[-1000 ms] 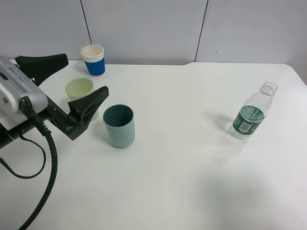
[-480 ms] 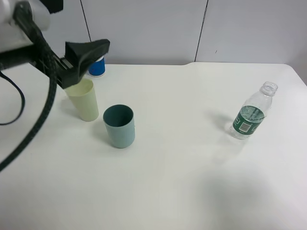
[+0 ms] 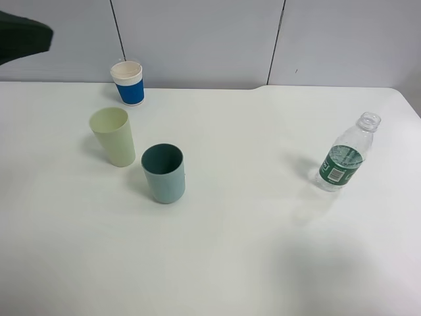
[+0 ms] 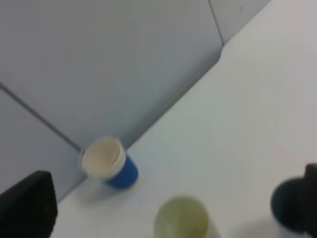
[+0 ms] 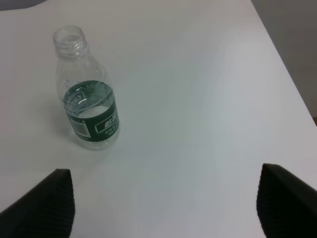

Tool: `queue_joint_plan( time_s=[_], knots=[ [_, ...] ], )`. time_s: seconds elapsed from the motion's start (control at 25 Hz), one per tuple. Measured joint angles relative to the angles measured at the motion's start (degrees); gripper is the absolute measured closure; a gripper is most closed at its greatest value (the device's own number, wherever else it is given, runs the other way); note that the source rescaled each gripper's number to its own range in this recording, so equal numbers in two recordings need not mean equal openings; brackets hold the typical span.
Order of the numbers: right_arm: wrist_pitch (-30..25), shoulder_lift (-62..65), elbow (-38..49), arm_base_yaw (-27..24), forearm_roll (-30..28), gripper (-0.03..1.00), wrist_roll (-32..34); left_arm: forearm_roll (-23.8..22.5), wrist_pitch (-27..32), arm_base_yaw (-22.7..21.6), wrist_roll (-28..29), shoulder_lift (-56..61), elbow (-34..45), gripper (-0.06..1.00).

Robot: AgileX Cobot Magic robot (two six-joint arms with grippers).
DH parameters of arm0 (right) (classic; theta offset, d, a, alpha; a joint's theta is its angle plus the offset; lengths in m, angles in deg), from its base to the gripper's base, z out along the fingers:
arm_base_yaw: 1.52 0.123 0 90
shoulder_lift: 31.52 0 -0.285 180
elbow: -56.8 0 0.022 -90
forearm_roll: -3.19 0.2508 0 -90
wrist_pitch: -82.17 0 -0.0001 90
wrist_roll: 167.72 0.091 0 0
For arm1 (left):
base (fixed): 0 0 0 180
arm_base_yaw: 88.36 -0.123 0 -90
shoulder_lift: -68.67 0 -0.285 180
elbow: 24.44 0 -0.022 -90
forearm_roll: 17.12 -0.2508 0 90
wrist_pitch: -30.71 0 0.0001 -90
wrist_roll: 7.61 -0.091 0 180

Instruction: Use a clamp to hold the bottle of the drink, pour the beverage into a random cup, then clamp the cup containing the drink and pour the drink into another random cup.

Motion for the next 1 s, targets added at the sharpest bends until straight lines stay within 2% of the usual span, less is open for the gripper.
queue_joint_plan(
  time_s=[0.2, 0.28, 0.48, 1.0],
  knots=[
    [0.00, 0.00, 0.00, 0.00, 0.00, 0.53, 0.00, 0.05, 8.62, -4.68, 0.30, 7.48, 0.03, -0.05],
    [0.00, 0.00, 0.00, 0.00, 0.00, 0.53, 0.00, 0.05, 10.04, -5.84, 0.77, 9.17, 0.03, -0.05],
    [0.00, 0.00, 0.00, 0.00, 0.00, 0.53, 0.00, 0.05, 17.53, -11.55, 4.66, 18.22, -0.02, -0.05],
    [0.00, 0.00, 0.00, 0.00, 0.00, 0.53, 0.00, -0.19, 33.41, -22.41, 5.01, 33.93, -0.08, -0.05]
  ],
)
